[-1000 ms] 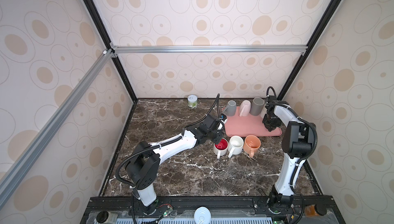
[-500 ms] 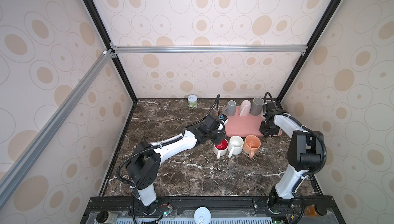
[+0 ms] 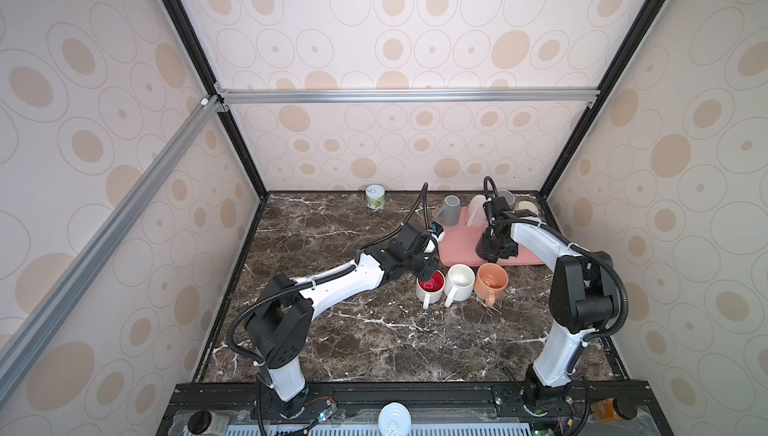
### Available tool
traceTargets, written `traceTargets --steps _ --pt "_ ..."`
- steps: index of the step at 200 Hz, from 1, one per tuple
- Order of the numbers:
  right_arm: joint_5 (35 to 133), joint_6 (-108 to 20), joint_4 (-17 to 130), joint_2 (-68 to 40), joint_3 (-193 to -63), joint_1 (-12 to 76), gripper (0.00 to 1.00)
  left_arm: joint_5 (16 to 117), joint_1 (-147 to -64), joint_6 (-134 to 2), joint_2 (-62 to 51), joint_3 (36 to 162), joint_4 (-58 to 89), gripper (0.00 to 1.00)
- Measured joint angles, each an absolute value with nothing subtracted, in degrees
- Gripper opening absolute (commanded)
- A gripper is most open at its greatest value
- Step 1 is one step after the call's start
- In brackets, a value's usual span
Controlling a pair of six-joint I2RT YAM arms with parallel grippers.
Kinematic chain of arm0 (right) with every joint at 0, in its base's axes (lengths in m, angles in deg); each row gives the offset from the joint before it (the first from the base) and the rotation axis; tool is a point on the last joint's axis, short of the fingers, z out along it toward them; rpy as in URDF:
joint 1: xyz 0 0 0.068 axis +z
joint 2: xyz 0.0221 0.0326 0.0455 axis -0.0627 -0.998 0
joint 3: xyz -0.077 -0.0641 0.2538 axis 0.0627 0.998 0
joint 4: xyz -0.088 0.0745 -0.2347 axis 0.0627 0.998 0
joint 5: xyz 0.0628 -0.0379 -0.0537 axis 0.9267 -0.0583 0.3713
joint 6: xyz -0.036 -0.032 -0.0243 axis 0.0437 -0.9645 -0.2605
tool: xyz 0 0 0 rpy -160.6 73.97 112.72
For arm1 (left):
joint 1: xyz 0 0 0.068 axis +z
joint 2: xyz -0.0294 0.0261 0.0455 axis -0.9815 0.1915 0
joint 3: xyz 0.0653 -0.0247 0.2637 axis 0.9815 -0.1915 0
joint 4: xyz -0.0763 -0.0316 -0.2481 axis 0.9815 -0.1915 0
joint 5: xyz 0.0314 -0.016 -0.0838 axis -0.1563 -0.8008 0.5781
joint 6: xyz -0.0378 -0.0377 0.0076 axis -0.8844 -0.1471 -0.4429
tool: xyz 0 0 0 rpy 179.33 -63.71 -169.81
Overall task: Turn the mug right side up
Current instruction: 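Move the right gripper onto the upside-down black mug on the tray, then close the right gripper on the black mug and lift it off the tray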
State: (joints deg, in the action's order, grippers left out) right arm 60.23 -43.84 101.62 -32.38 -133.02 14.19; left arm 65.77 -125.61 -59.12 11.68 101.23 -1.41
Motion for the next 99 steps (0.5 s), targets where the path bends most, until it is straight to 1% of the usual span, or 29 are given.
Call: traceTargets --steps 44,99 --pt "60.65 -45.39 101.56 -32.97 -134.57 17.84 0.0 65.75 -125.61 -59.17 11.68 101.23 -1.41 0.51" --pt "60.23 -45.77 100.64 -32.97 -134.86 18.86 0.0 65.73 -125.61 -59.17 11.68 101.23 -1.41 0.51"
